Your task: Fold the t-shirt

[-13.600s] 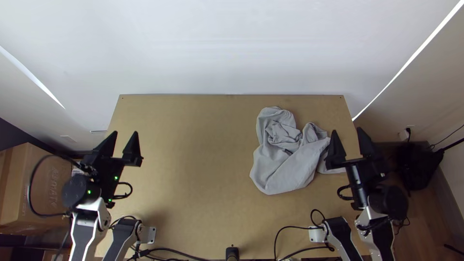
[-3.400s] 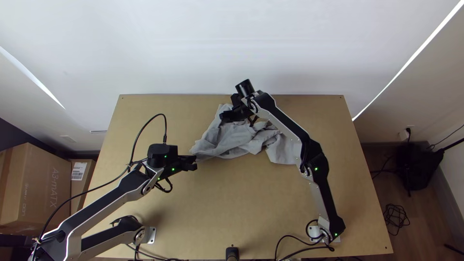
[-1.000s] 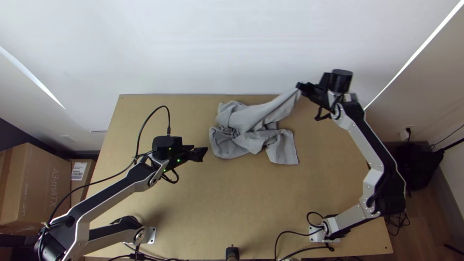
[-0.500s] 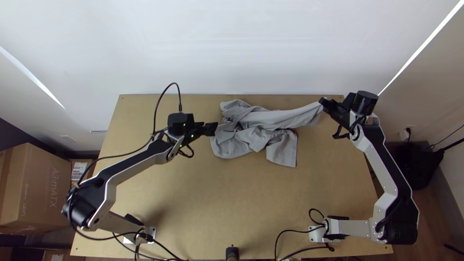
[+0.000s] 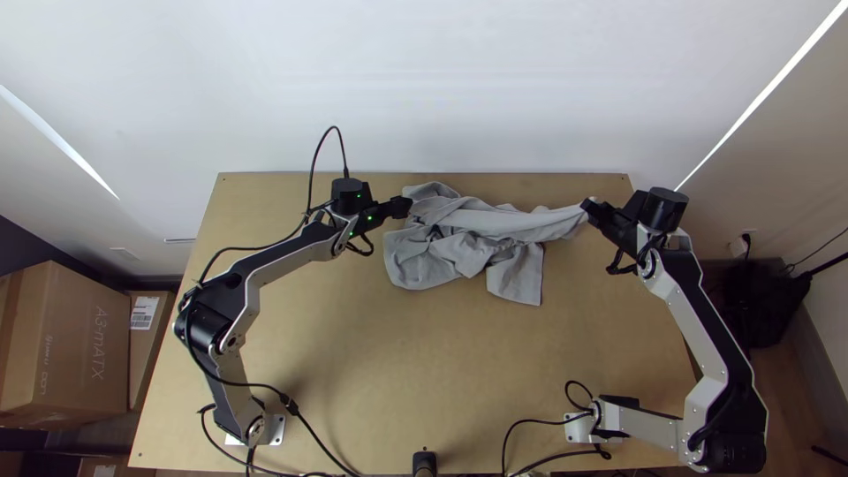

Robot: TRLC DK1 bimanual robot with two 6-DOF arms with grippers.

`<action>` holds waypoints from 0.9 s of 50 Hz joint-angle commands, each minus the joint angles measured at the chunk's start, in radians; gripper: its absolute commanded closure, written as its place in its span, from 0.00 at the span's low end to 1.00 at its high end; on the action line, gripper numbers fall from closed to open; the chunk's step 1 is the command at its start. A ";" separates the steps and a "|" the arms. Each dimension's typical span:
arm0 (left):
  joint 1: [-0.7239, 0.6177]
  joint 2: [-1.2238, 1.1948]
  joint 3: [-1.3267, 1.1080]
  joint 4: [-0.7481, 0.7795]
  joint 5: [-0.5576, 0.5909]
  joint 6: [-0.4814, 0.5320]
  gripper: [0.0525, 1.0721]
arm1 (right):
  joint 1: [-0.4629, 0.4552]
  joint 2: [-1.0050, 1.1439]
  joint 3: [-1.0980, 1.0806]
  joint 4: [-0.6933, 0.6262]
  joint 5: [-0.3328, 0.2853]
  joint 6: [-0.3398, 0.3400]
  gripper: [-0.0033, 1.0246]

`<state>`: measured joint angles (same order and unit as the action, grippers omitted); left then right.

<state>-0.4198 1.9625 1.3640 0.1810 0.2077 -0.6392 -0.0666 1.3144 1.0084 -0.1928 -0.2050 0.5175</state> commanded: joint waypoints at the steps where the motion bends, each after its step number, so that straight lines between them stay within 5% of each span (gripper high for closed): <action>1: -0.011 0.064 0.057 -0.008 0.019 -0.048 0.06 | 0.002 -0.043 -0.045 0.013 0.007 0.021 0.97; 18: -0.054 0.228 0.221 -0.032 0.022 -0.063 0.06 | 0.050 -0.101 -0.105 0.004 0.019 0.033 0.97; 22: -0.066 0.276 0.276 -0.044 0.022 -0.063 0.31 | 0.070 -0.116 -0.117 0.006 0.032 0.033 0.97; 27: -0.077 0.319 0.322 -0.048 0.007 -0.088 0.75 | 0.085 -0.130 -0.126 0.006 0.044 0.036 0.97; 31: -0.080 0.334 0.342 -0.041 -0.014 -0.088 0.97 | 0.087 -0.141 -0.128 0.006 0.050 0.041 0.97; 45: -0.047 0.216 0.310 -0.086 -0.007 -0.091 0.98 | 0.065 -0.145 -0.071 0.027 0.058 0.041 0.97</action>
<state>-0.4877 2.2684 1.6848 0.1112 0.1986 -0.7074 0.0113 1.1790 0.8970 -0.1902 -0.1631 0.5430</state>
